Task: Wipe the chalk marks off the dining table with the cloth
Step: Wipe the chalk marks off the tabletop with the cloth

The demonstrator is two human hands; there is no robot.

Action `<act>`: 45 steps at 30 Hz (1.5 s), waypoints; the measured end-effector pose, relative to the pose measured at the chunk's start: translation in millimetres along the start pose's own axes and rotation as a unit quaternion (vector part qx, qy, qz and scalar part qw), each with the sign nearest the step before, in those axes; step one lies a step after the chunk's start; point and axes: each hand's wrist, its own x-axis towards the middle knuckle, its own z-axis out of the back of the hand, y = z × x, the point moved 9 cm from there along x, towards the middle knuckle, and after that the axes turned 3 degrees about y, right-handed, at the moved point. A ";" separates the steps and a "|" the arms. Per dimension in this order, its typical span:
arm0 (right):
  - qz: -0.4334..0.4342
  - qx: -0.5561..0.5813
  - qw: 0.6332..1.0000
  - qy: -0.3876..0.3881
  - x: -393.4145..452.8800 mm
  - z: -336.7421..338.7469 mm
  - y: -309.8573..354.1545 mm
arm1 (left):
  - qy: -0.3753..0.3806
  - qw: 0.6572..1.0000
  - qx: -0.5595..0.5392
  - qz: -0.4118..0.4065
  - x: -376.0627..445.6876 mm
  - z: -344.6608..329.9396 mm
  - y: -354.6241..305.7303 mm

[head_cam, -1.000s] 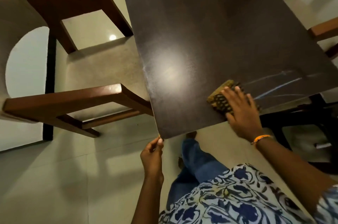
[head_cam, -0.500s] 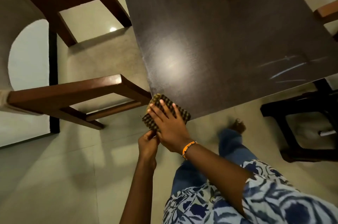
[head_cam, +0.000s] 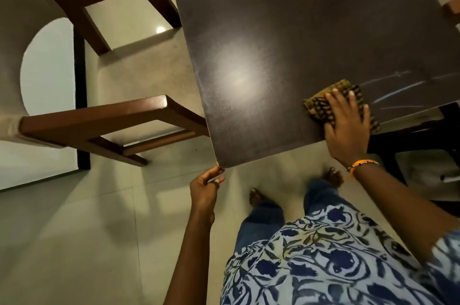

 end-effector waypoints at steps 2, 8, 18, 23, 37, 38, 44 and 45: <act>-0.032 -0.002 0.999 0.006 -4.4 -9.8 18.5 | -0.007 1.000 0.006 -0.008 -2.5 -3.0 -0.7; 0.271 0.016 0.946 0.177 -62.5 -90.8 182.0 | -0.192 0.967 0.163 -0.043 -19.9 -5.9 -16.6; 0.223 -0.022 0.971 0.084 12.3 -3.3 -14.5 | -0.072 0.834 0.449 -0.311 -53.5 -188.7 -100.5; 0.041 -0.004 0.998 0.046 57.3 64.1 -173.6 | -0.038 0.777 0.528 -0.341 -50.8 -248.3 -122.4; 0.237 0.002 0.956 0.174 28.6 -8.3 1.9 | -0.098 0.818 0.503 -0.262 -44.9 -238.9 -121.6; 0.285 -0.014 0.939 0.194 25.5 -15.2 18.4 | -0.106 0.820 0.498 -0.261 -46.0 -238.5 -122.4; 0.273 -0.024 0.953 0.126 79.3 23.3 -53.8 | -0.073 0.786 0.541 -0.291 -58.5 -276.7 -133.5; 0.227 -0.021 0.968 0.102 95.4 37.3 -83.4 | -0.062 0.774 0.556 -0.297 -59.3 -287.7 -134.8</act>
